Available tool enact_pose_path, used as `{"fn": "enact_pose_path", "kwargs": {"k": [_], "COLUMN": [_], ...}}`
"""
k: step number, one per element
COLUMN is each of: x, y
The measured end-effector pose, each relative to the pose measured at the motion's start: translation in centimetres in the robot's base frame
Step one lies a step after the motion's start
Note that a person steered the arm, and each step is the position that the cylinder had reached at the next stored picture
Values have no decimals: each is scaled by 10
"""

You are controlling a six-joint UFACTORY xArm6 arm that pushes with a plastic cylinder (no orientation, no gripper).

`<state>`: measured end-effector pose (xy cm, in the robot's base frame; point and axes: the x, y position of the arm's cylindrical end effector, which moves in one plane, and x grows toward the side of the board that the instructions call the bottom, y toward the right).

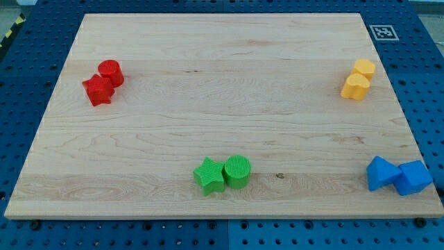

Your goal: Move the blue cube to the top left of the blue triangle

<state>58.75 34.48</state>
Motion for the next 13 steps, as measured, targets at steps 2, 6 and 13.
{"fn": "enact_pose_path", "kwargs": {"k": [2,6,13], "x": [9,-79,-68], "y": [-72,-113,-71]}}
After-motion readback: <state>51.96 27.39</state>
